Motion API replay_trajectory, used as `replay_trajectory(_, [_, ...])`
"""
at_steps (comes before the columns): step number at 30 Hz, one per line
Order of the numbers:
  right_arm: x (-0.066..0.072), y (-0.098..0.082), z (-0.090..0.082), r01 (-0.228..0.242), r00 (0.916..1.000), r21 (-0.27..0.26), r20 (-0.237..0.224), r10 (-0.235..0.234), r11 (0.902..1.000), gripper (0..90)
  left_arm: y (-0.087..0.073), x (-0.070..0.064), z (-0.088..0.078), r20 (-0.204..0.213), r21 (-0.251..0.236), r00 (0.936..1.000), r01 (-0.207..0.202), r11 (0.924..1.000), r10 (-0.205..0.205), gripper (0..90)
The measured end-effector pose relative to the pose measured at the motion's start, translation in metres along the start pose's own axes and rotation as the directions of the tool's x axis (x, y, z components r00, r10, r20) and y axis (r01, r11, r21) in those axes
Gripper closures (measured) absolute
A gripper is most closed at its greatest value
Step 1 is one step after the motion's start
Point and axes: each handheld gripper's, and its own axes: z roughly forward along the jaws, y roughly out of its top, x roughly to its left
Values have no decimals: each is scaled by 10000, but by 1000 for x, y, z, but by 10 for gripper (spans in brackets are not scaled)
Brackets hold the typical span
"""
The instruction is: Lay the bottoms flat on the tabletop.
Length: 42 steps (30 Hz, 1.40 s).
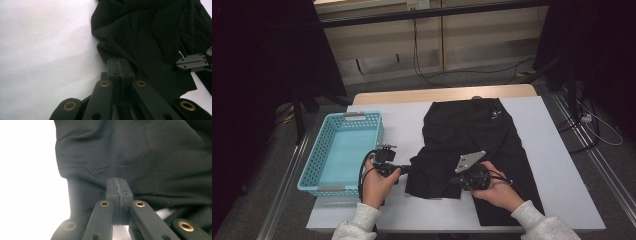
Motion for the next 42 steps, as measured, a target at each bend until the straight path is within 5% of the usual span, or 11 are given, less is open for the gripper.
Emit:
replay_trajectory(9, [-7,-8,-12,49,9999,243,160,-53,9997,900,-2,1,5,-194,232,9998,19,9997,-15,899])
replay_trajectory(15, [-3,-5,-9,-235,9991,-410,353,249,9989,591,-2,2,9,-229,378,9997,-30,9993,39,890])
replay_trajectory(20, [14,5,-4,51,10000,-1008,-55,-57,9949,547,0,1,10,-208,191,9997,-105,9998,109,890])
replay_trajectory(27, [35,13,23,818,9953,-615,-472,-847,9948,415,1,1,8,-56,-92,9999,157,9998,-157,892])
replay_trajectory(36, [31,18,25,371,9992,-570,142,-363,9977,662,3,0,9,116,-256,9997,227,9994,-224,891])
replay_trajectory(39, [29,18,25,499,9984,-541,287,-484,9973,853,3,1,10,118,-197,9997,216,9996,-214,891])
replay_trajectory(42, [24,17,23,31,10000,-568,-71,-35,9984,876,3,2,9,128,-220,9997,196,9996,-193,889])
